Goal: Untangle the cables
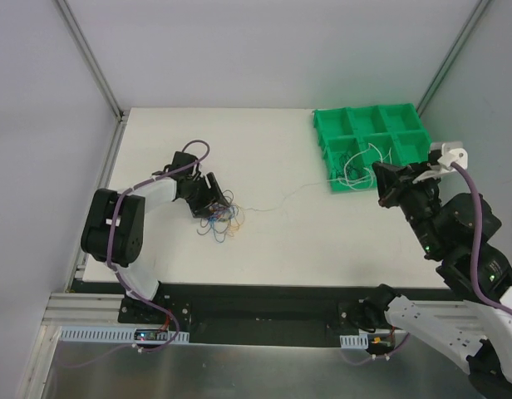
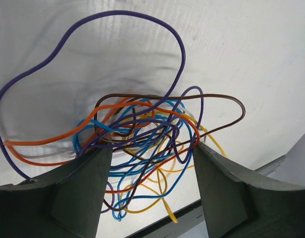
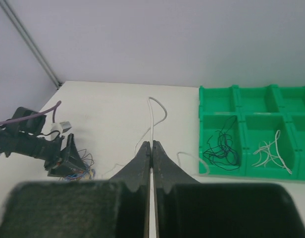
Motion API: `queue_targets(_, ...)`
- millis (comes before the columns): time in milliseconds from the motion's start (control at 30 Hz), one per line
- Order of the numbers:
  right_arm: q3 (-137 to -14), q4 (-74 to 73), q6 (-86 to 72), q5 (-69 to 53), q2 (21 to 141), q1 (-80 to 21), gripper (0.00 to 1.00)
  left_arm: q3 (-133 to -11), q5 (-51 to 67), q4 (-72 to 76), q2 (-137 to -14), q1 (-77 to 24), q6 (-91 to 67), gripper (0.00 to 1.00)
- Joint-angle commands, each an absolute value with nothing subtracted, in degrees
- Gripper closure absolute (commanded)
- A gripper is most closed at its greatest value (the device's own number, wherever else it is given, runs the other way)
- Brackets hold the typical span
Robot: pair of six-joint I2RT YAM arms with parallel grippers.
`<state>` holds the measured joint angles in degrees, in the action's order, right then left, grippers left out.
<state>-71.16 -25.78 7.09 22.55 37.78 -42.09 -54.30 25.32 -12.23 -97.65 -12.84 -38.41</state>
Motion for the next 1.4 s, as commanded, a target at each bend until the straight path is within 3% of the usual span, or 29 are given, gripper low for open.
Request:
queue_targets(0, -72.77, -29.17, 11.69, 29.26, 39.2, -42.01, 0.99, -54.05, 21.45, -14.76, -93.17, -12.13, -35.69, 0.34)
queue_targets(367, -75.14, -29.53, 12.74, 35.68, 37.53, -41.92, 1.0, -57.56, 17.23, -19.68, -89.12, -11.52, -29.89, 0.15)
queue_targets(500, -77.96, -28.74, 13.36, 32.62, 37.7, -41.84, 1.0, -58.88, 21.52, -20.3, -88.94, -12.74, -28.66, 0.11)
queue_targets(667, -78.66, -28.3, 12.66, 28.48, 39.72, -41.92, 1.0, -63.71, 14.08, -23.29, -93.5, -20.55, -28.38, 0.11)
queue_targets(900, -84.63, -27.42, 14.76, 25.84, 39.81, -41.92, 1.0, -68.29, 12.05, -25.49, -104.23, -21.71, -29.88, 0.23)
queue_targets(1133, -91.23, -25.05, 20.21, 26.63, 36.92, -41.92, 0.99, -67.59, 5.8, -27.6, -103.01, -20.57, -28.57, 0.3)
queue_targets(1367, -85.98, -23.2, 18.03, 26.54, 34.45, -41.92, 1.0, -67.32, 5.71, -29.09, -100.47, -17.76, -27.42, 0.32)
